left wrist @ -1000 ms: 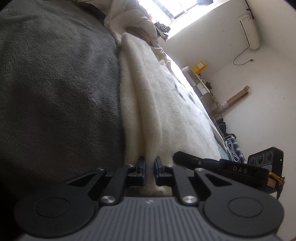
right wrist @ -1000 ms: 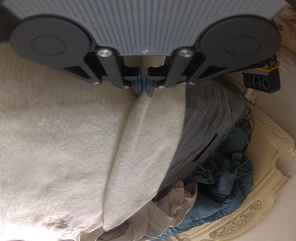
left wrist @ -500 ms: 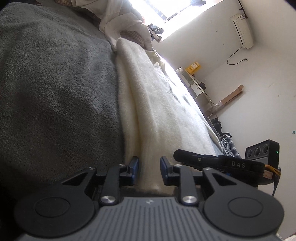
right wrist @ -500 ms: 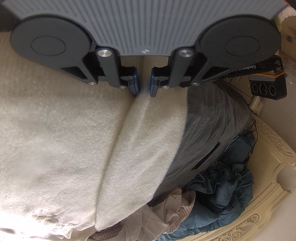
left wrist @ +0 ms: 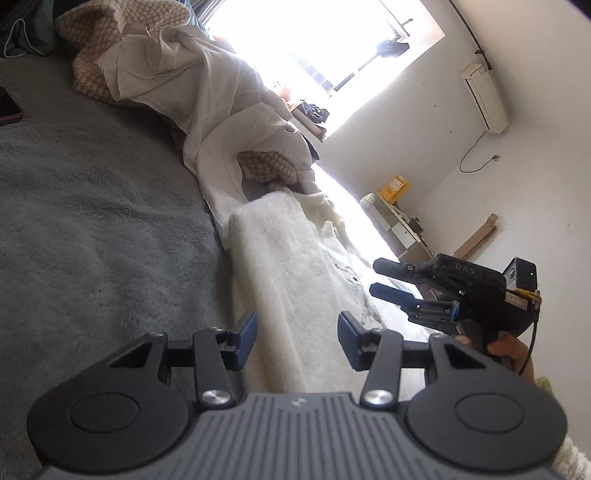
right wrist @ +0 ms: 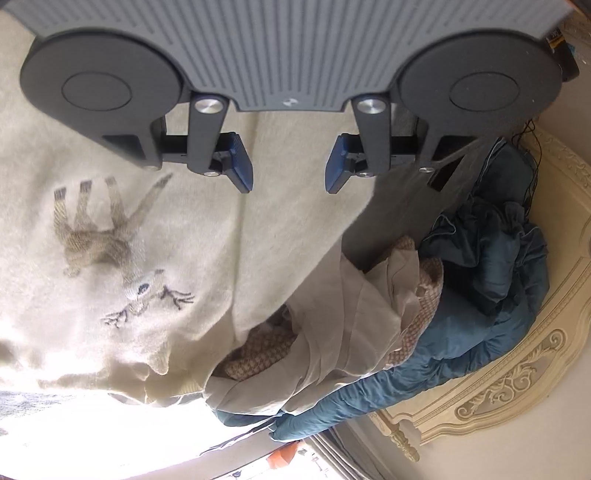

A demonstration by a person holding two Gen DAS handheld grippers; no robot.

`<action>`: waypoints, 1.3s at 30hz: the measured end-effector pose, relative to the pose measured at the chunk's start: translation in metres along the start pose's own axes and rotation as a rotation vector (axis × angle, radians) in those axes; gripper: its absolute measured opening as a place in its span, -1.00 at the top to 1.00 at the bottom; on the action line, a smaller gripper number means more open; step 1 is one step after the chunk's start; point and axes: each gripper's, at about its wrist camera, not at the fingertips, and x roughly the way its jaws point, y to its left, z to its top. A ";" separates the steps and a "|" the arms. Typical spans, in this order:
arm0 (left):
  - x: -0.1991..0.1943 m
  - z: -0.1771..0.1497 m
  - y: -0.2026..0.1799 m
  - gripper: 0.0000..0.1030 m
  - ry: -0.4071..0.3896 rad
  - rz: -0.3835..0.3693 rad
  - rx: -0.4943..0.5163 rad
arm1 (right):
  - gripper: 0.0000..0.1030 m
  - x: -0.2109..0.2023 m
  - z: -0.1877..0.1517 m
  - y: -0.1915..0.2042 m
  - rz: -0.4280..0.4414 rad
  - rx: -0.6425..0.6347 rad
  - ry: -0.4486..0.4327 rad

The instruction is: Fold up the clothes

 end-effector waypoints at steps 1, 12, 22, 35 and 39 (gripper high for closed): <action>0.010 0.005 0.000 0.06 -0.002 0.009 0.006 | 0.17 0.016 0.013 -0.006 -0.005 0.014 0.004; 0.063 0.008 0.011 0.06 0.012 -0.073 0.090 | 0.55 0.132 0.086 -0.053 -0.043 0.073 0.054; 0.048 -0.001 0.002 -0.02 -0.042 -0.113 0.155 | 0.72 0.117 0.086 -0.048 -0.115 -0.028 -0.020; 0.041 -0.004 -0.002 -0.05 -0.054 -0.183 0.191 | 0.00 0.122 0.008 0.146 -0.078 -0.832 0.401; 0.039 -0.004 -0.005 -0.05 -0.048 -0.226 0.214 | 0.37 0.132 -0.019 0.149 -0.157 -0.959 0.482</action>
